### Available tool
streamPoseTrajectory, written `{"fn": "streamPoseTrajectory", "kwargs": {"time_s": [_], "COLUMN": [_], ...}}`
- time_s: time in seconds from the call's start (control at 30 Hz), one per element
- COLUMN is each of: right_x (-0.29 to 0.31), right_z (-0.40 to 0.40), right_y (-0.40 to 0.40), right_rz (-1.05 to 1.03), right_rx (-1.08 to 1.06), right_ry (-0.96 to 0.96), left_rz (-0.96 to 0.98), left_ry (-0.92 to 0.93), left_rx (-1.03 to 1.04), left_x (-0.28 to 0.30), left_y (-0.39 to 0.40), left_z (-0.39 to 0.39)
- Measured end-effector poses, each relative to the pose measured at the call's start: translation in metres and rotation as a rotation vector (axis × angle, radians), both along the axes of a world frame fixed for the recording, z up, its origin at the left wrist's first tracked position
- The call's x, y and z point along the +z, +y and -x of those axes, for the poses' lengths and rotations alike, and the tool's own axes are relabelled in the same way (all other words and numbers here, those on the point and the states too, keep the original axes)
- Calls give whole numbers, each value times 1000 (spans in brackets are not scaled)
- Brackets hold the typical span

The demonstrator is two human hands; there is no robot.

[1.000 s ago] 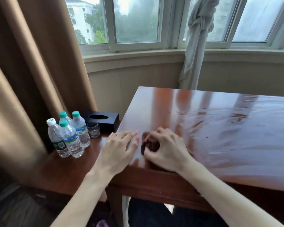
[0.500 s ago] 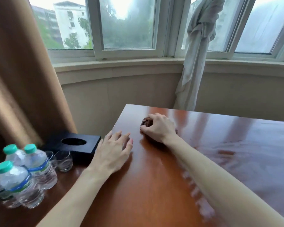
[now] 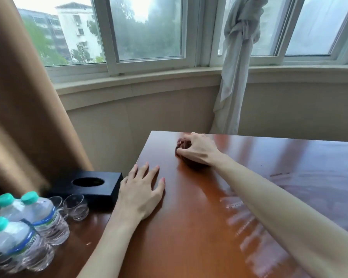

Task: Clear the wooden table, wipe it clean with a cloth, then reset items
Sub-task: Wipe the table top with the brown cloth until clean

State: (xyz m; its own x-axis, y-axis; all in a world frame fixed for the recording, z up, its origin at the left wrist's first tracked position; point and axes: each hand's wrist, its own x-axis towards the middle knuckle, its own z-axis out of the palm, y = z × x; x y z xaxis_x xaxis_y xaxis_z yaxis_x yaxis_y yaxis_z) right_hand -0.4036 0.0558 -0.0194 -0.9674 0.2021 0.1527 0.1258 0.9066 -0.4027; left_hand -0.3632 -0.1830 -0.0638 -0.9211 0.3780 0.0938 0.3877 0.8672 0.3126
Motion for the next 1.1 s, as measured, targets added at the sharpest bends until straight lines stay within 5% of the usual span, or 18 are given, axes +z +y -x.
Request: {"fn": "streamPoseTrajectory", "kwargs": {"time_s": [0.33,0.83,0.97,1.1], "right_x": [-8,-4,-13,-14], "right_z": [-245,63,49,-45], "right_y": [-93,45,33,-17], "right_rz": [41,-27,-25,-25], "right_rx": [188,-216,-179,36], "right_ry": [124,104,165,155], "left_rz": [7,-11,-20,-4], "left_ry": [-15,50,18,10], "left_rx": [-23,1,10,-2], "left_x": [6,-11,-7,-2], "left_y": [-2,-2,-3,-1], "left_z": [-11,5,3,0]}}
